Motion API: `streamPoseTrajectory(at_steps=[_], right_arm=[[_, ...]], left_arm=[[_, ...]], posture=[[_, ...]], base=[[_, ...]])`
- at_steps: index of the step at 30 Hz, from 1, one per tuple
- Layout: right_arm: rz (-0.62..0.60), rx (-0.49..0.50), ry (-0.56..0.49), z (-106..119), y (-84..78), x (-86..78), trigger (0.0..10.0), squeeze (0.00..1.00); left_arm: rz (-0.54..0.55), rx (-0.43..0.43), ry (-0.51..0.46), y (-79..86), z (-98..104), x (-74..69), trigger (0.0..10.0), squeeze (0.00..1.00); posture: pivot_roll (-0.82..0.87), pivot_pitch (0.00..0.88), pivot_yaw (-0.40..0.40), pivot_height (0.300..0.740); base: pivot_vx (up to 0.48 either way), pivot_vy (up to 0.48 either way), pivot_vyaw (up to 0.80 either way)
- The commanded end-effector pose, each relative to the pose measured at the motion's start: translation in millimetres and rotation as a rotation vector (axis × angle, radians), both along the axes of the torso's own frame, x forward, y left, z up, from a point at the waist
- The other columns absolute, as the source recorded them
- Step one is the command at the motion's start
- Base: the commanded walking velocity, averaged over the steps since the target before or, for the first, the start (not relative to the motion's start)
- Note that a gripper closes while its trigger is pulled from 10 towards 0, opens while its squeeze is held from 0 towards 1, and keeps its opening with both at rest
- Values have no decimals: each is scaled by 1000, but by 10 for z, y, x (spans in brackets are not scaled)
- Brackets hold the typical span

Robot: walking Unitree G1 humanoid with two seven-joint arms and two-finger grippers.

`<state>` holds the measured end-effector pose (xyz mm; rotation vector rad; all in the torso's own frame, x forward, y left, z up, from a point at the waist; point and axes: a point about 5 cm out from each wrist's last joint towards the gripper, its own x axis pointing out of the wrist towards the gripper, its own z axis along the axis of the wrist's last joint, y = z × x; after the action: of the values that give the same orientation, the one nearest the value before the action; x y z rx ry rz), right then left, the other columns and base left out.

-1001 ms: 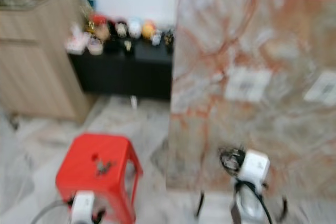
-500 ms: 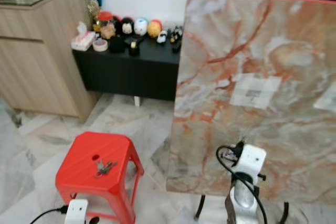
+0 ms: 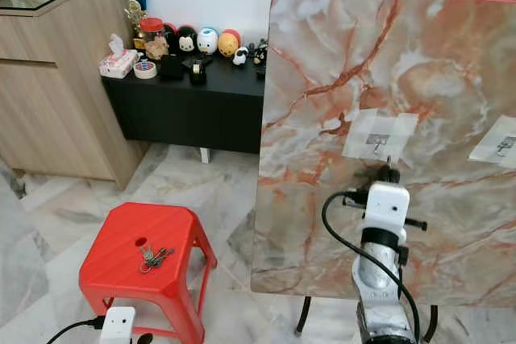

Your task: Hang keys on a hook

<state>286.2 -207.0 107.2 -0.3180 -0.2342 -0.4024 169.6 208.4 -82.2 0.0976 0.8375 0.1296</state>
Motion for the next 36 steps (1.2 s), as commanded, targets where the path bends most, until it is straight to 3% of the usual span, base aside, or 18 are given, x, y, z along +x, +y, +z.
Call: streamPoseTrajectory(at_steps=[1, 10, 18, 22, 25, 36], right_arm=[[-26, -49, -33, 85, -29, -28, 10000, 0], [-77, -113, -20, 83, -59, -109, 10000, 0], [-123, -176, 60, 2, -101, -111, 10000, 0], [-86, -199, 124, -79, -66, -56, 10000, 0], [-75, -252, 117, -70, -49, -38, 10000, 0], [-85, -292, 97, -12, -41, 3, 10000, 0]], left_arm=[[-5, -7, 16, -31, -20, -22, 10000, 0], [-6, -12, 16, -50, -21, -17, 10000, 0], [-2, -16, 18, -65, -28, -26, 10000, 0], [-5, -15, 19, -65, -29, -28, 10000, 0], [-3, -16, 19, -67, -30, -30, 10000, 0], [0, -18, 19, -68, -34, -41, 10000, 0]], posture=[[24, 0, -81, 740], [21, 0, -85, 740], [25, 0, -88, 740], [19, 0, -86, 740], [24, 0, -87, 740], [23, 0, -89, 740]], base=[[0, 0, 0], [0, 0, 0], [0, 0, 0], [0, 0, 0], [0, 0, 0], [0, 0, 0]])
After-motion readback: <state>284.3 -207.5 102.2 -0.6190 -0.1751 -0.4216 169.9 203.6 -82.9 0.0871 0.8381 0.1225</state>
